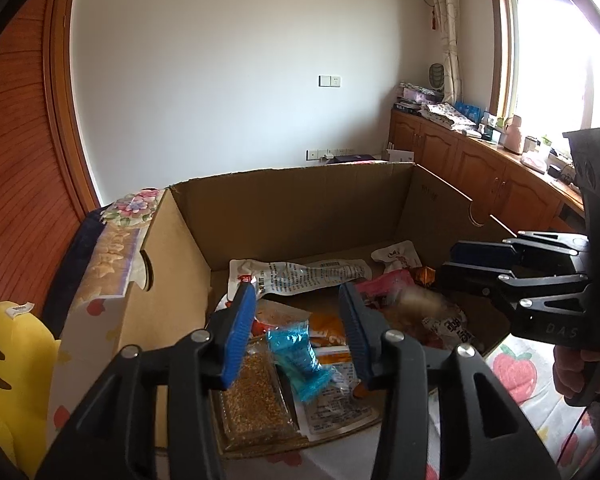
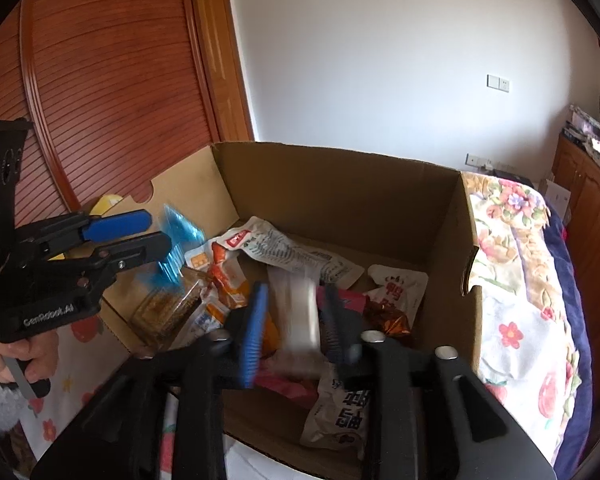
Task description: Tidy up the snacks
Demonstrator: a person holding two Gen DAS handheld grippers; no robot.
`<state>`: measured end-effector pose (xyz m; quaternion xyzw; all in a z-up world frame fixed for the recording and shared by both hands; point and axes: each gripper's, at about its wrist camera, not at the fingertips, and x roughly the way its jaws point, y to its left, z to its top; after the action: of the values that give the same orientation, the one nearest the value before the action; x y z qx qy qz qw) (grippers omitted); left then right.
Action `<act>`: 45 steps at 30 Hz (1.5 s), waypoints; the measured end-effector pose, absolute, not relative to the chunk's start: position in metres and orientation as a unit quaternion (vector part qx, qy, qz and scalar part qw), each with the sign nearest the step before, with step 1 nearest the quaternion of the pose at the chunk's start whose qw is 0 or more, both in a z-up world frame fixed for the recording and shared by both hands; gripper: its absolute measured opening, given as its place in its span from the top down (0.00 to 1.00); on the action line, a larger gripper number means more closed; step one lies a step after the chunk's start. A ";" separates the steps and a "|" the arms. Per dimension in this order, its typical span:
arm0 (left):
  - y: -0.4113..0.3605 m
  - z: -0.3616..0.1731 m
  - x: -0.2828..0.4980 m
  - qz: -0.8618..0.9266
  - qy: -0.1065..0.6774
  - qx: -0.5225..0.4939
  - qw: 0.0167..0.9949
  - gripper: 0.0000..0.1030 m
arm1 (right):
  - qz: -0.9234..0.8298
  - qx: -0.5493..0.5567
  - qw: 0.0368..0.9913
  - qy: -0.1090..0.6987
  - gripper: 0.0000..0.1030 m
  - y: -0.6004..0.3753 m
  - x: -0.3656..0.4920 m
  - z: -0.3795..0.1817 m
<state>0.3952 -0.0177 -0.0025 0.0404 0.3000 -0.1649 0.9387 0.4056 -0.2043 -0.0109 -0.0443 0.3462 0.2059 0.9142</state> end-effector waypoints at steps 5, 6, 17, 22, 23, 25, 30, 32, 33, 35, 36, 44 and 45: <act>-0.017 0.005 0.381 -0.159 0.297 0.044 0.941 0.57 | 0.203 -0.044 0.917 0.341 0.65 -0.207 0.394 -0.003; -0.017 0.008 0.376 -0.158 0.296 0.044 0.941 0.57 | 0.202 -0.043 0.918 0.339 0.65 -0.208 0.389 0.000; -0.013 0.035 0.295 -0.146 0.281 0.048 0.947 0.57 | 0.183 -0.036 0.929 0.319 0.65 -0.219 0.308 0.037; -0.016 0.047 0.250 -0.149 0.273 0.055 0.949 0.56 | 0.174 -0.030 0.935 0.306 0.64 -0.222 0.257 0.052; -0.017 0.049 0.243 -0.149 0.271 0.057 0.949 0.56 | 0.173 -0.030 0.936 0.304 0.64 -0.223 0.249 0.054; -0.018 0.053 0.228 -0.150 0.267 0.060 0.950 0.56 | 0.169 -0.029 0.939 0.298 0.63 -0.223 0.232 0.059; -0.016 0.056 0.197 -0.146 0.261 0.056 0.953 0.56 | 0.160 -0.027 0.943 0.291 0.62 -0.222 0.202 0.066; -0.017 0.055 0.188 -0.142 0.256 0.060 0.954 0.56 | 0.155 -0.028 0.945 0.288 0.61 -0.222 0.192 0.067; -0.017 0.054 0.182 -0.139 0.254 0.063 0.955 0.56 | 0.152 -0.027 0.946 0.286 0.60 -0.222 0.187 0.067; -0.016 0.051 0.173 -0.137 0.255 0.058 0.955 0.56 | 0.147 -0.024 0.947 0.283 0.58 -0.223 0.177 0.066; -0.015 0.051 0.168 -0.139 0.256 0.053 0.955 0.56 | 0.144 -0.023 0.948 0.282 0.56 -0.223 0.173 0.066; -0.009 0.050 0.138 -0.130 0.248 0.051 0.959 0.55 | 0.125 -0.023 0.953 0.275 0.53 -0.226 0.142 0.062; -0.009 0.049 0.135 -0.129 0.248 0.051 0.959 0.55 | 0.124 -0.024 0.953 0.274 0.52 -0.225 0.139 0.062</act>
<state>0.1351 -0.0088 0.0491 0.0506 0.2476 -0.1288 0.9589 0.1386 -0.2254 0.0625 -0.0243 0.2742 0.1238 0.9534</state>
